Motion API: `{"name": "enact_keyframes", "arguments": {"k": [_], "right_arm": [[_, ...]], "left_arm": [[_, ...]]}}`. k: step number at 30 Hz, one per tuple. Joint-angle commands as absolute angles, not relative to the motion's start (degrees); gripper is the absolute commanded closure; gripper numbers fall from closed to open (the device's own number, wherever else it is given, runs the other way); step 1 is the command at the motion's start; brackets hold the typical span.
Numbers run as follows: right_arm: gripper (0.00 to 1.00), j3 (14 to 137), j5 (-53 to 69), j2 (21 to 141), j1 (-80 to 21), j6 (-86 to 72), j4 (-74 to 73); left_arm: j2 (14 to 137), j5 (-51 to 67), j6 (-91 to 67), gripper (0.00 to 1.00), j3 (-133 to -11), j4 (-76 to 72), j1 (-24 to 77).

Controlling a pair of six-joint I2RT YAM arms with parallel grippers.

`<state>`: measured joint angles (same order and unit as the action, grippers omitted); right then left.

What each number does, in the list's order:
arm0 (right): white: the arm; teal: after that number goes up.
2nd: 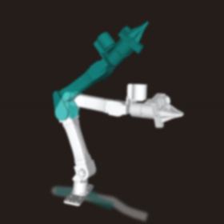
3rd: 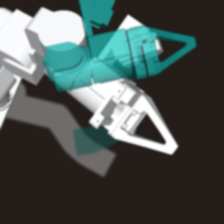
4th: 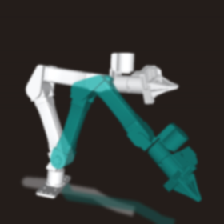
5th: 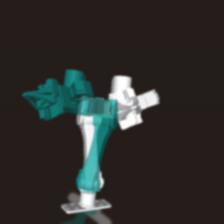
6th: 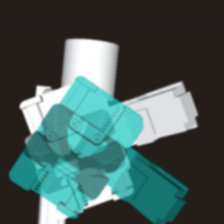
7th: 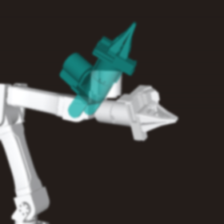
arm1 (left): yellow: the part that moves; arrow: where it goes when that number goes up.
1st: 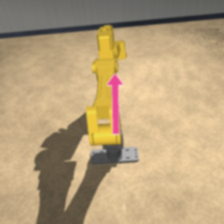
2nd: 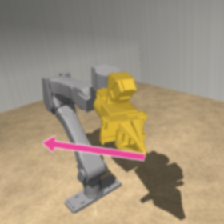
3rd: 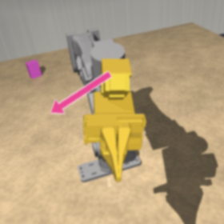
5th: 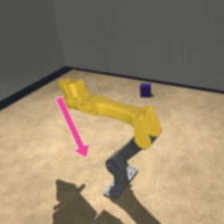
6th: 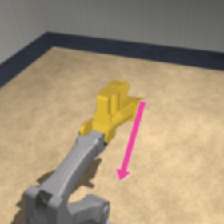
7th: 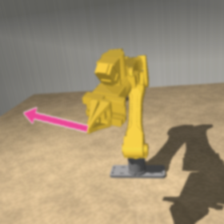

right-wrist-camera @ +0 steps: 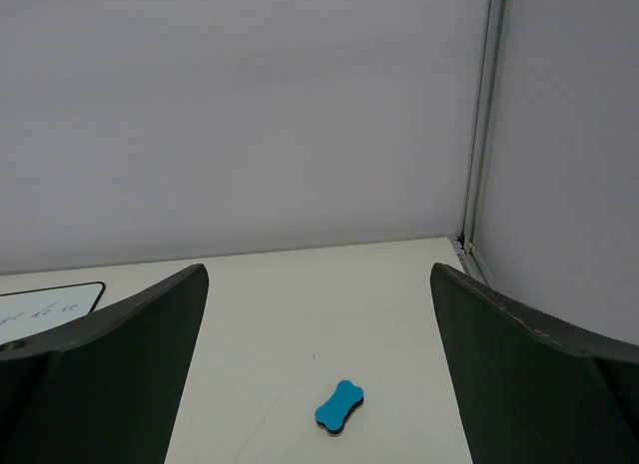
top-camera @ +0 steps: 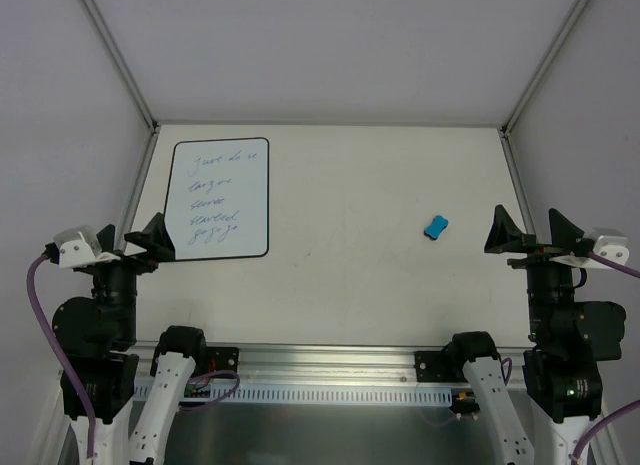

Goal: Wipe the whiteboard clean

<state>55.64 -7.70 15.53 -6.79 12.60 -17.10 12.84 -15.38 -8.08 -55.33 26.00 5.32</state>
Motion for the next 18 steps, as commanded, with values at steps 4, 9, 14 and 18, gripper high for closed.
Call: {"name": "enact_keyframes", "arguments": {"k": [4,9,14,18], "right_arm": [[0.01,54.76,-6.08,17.05,-7.29,9.76,-14.85],[0.01,53.70,7.36,21.87,-7.29,8.27,-17.22],[0.01,53.00,10.37,27.76,-7.21,2.40,-20.48],[0.01,50.10,11.69,28.74,-7.29,0.18,-20.39]], "left_arm": [[17.13,-10.82,-10.71,0.01,-53.53,24.96,5.89],[24.07,-5.90,-14.41,0.01,-51.95,26.28,5.89],[35.40,-2.38,-20.82,0.01,-50.98,26.28,5.89],[46.29,-0.35,-24.70,0.01,-52.20,26.10,5.98]]}}
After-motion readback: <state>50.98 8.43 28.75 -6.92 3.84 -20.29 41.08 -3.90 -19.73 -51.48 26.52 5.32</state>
